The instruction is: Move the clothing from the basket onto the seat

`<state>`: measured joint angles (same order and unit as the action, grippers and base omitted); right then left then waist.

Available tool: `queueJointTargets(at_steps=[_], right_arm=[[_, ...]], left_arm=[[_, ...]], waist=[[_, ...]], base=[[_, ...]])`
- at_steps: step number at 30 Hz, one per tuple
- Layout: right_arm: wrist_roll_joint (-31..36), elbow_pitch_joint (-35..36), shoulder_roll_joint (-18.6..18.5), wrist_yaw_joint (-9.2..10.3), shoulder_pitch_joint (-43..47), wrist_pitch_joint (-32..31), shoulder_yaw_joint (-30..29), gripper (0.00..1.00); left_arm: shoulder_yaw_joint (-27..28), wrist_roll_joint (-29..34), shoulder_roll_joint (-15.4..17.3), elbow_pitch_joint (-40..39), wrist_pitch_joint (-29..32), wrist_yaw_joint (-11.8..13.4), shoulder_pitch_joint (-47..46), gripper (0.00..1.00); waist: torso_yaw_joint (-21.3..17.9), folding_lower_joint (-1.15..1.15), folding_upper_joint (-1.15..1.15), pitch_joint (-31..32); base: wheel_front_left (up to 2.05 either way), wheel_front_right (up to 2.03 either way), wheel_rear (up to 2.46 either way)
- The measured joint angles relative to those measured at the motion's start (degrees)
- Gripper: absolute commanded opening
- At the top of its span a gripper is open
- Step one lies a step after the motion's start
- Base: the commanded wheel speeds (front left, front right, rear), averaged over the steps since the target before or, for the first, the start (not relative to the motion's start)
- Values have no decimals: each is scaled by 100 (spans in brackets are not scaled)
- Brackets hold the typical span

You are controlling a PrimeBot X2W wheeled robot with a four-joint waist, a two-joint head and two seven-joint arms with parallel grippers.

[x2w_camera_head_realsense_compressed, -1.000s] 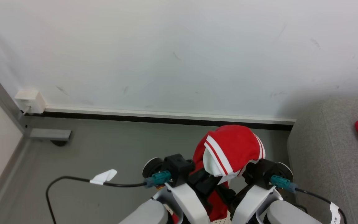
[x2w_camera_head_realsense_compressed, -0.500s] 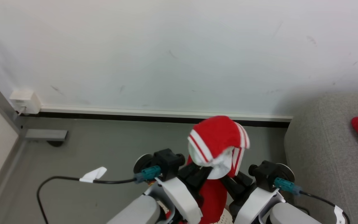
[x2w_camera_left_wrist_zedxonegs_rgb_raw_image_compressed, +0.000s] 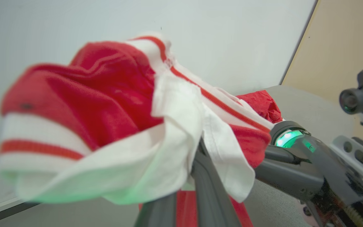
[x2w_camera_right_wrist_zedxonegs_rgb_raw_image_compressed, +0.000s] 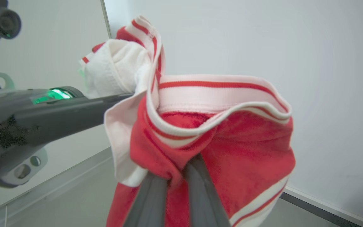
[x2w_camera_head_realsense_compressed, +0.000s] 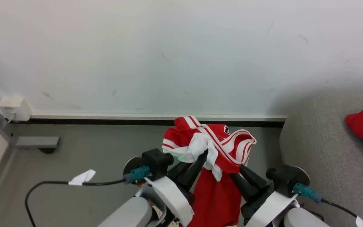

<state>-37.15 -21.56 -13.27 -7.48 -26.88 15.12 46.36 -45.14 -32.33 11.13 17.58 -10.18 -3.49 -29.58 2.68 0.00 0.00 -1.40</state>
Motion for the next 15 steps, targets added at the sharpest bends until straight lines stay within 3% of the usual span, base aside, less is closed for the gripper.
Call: queueJointTargets(at_steps=[3,4,5,15], right_arm=[[102,120,-38,0,73,0,-180,0],[143,143,-63,0,97,-1,-255,0],[163,159,-79,-1,125,-1,-331,0],[353,341,-267,-9,262,1,-1112,0]], left_arm=[[-20,-7,-2,-8,-8,0,12,49],[-30,-7,-4,-16,-8,-1,13,81],[-41,-7,-5,-26,-9,0,16,100],[-142,-8,7,-140,-44,43,79,100]], waist=[[-67,0,0,1],[-91,0,0,4],[-117,0,0,10],[-466,0,0,16]], base=[[0,0,0],[0,0,0],[0,0,0],[0,0,0]])
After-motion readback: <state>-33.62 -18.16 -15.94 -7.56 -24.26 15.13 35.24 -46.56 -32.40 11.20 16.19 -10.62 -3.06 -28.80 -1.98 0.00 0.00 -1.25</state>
